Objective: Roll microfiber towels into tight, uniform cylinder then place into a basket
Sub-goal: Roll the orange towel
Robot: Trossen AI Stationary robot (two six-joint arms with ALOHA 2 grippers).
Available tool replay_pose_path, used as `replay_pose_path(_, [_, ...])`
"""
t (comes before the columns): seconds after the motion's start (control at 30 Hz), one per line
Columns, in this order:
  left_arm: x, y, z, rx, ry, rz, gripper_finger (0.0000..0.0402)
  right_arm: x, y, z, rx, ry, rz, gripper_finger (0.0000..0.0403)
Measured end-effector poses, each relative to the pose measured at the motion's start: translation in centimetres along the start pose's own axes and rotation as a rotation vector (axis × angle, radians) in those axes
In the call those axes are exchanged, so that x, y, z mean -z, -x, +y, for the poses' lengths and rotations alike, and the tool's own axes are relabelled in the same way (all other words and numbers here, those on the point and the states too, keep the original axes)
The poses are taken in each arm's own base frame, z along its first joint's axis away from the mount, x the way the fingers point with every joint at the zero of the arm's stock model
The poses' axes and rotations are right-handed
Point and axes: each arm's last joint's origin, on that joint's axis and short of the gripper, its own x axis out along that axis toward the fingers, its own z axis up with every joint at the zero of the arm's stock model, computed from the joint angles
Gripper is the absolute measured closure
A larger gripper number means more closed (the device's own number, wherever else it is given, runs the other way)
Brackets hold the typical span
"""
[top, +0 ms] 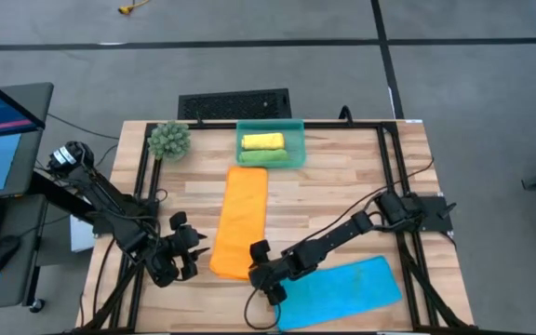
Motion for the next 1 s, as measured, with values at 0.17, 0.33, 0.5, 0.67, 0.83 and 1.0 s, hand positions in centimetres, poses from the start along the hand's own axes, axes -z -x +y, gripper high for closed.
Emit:
replay_pose_path(0.17, [0.0, 0.0, 0.0, 0.0, 0.0, 0.0, 0.0244, 0.1, 0.0, -0.3, 0.004, -0.082, 0.008, 0.0155])
replay_pose_path(0.33, [0.0, 0.0, 0.0, 0.0, 0.0, 0.0, 0.0244, 0.2, 0.0, -0.3, -0.002, -0.158, 0.015, 0.0224])
replay_pose_path(0.5, [0.0, 0.0, 0.0, 0.0, 0.0, 0.0, 0.0244, 0.2, 0.0, -0.2, 0.002, -0.189, 0.022, 0.0317])
replay_pose_path(0.67, [0.1, 0.0, 0.0, 0.014, -0.001, 0.022, 0.0244, 0.3, 0.0, -0.3, 0.012, -0.366, 0.033, 0.0388])
replay_pose_path(0.83, [0.1, 0.0, -0.1, 0.017, -0.001, 0.025, 0.0244, 0.2, 0.4, -0.3, 0.011, -0.475, 0.029, 0.0377])
replay_pose_path(1.0, [0.1, 0.0, -0.1, 0.016, -0.01, 0.025, 0.0244, -0.9, 1.8, -0.6, -0.005, -0.579, -0.011, 0.0384])
